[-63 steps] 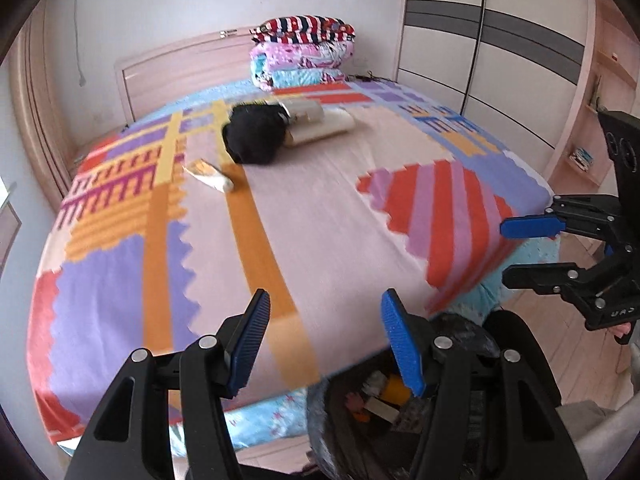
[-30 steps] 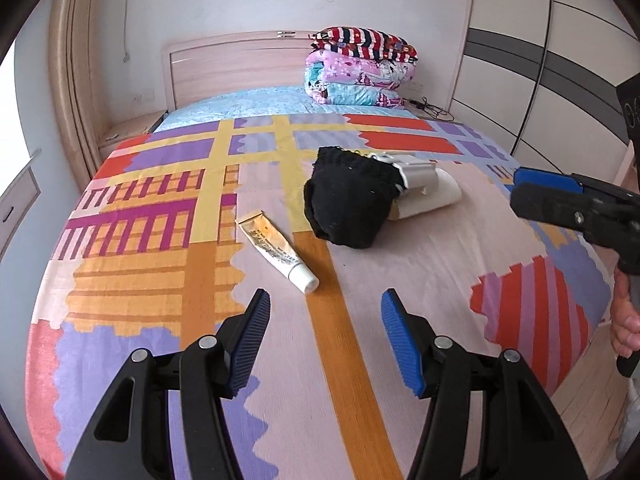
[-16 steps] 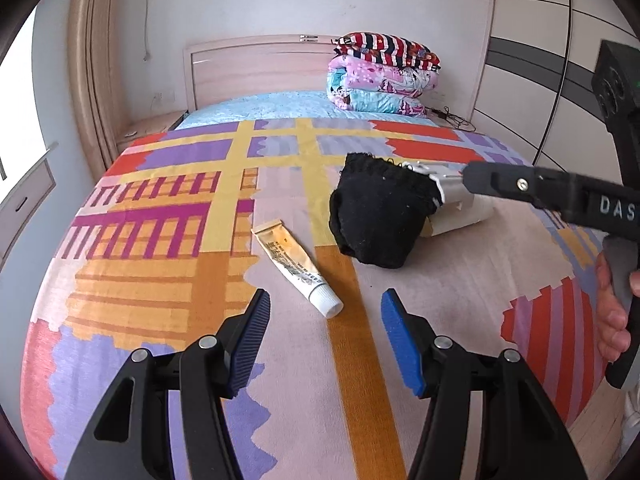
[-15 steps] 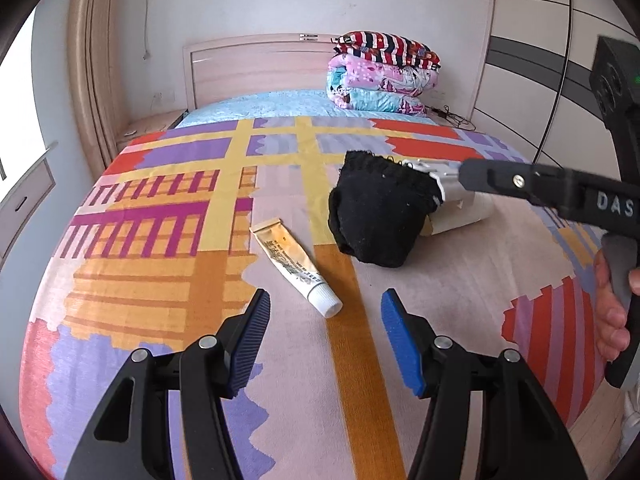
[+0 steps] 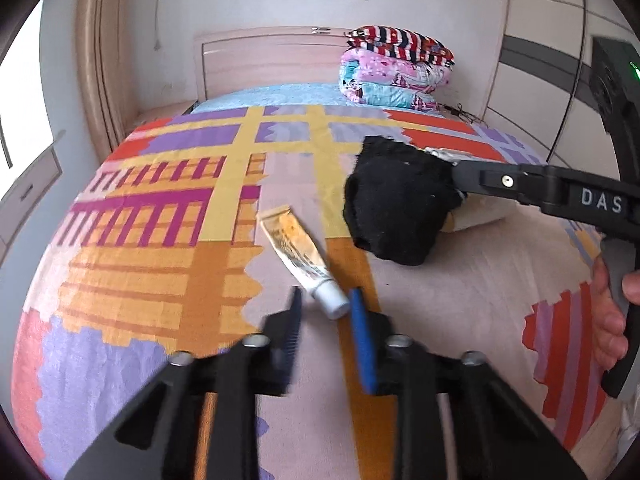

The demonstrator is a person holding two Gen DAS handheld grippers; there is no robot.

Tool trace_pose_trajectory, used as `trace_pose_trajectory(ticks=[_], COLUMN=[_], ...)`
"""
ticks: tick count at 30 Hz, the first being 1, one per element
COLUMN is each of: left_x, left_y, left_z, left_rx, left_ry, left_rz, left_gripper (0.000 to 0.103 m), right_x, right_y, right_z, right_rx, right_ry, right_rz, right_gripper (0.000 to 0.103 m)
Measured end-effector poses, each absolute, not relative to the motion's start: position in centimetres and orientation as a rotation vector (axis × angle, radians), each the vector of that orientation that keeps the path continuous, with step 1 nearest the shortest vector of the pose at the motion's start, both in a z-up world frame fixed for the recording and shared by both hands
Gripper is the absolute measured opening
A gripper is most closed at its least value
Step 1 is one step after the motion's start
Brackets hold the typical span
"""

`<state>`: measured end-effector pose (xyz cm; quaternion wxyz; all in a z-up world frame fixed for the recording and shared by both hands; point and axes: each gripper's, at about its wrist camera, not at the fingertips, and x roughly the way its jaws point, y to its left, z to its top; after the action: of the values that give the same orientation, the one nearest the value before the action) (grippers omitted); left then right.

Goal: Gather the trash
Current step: 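Grasp the white plastic clip with the right tool while the left grasps the toothpaste tube, then carry the white clip and the toothpaste tube over the trash bin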

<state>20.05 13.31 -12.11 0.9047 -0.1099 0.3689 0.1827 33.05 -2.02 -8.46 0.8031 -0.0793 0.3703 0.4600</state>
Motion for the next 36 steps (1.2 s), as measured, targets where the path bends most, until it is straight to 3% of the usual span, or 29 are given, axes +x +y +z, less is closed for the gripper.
trace_pose_trajectory(ticks=[9,36], left_x=[19.2,12.7], left_y=[13.0,8.8], left_z=[-11.8,-4.1], left_rx=[-0.228,-0.185], left_ry=[0.746,0.575], left_rz=[0.384,0.383], left_gripper=[0.013,0.013], right_x=[32.7,26.2], right_y=[-2.5,-8.9], right_z=[-7.7,-3.1], right_rx=[-0.163,-0.13], right_ry=[0.77,0.659], right_rz=[0.987,1.035], right_gripper=[0.06,0.06])
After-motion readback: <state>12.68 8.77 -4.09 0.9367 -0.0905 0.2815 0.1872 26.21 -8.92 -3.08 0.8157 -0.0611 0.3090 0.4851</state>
